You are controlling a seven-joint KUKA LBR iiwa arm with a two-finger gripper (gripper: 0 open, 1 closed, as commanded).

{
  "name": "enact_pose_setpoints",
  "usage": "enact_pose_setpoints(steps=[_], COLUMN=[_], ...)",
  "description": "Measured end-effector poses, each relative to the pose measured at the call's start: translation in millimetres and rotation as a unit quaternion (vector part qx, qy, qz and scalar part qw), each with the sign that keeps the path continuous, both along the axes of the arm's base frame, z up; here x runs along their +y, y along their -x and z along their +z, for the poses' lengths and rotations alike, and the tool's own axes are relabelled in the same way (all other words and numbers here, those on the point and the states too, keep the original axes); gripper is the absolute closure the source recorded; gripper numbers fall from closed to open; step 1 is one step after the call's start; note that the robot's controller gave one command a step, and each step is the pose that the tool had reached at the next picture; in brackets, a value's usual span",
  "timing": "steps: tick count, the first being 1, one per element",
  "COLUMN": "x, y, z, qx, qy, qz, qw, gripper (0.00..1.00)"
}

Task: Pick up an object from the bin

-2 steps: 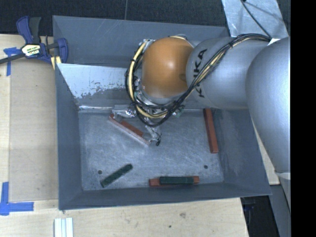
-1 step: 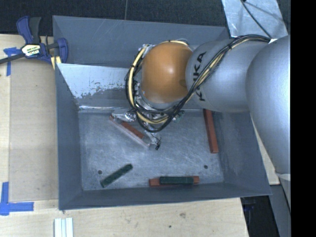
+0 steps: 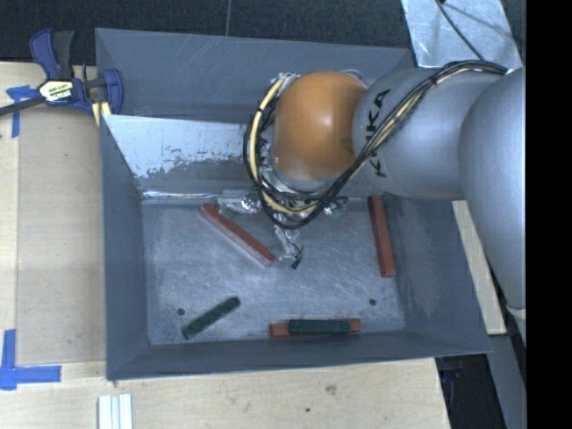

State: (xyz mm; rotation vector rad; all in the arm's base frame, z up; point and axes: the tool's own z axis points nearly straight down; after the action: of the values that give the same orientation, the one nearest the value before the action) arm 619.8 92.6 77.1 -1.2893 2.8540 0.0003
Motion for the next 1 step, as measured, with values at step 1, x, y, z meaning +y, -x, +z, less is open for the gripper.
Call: enact_pose_setpoints(steps=[1], x=[65.8], y=[24.1], z=[29.4], qx=[0.0006], qy=[-0.001], qz=[0.013], qw=[0.9999], gripper=[0.00])
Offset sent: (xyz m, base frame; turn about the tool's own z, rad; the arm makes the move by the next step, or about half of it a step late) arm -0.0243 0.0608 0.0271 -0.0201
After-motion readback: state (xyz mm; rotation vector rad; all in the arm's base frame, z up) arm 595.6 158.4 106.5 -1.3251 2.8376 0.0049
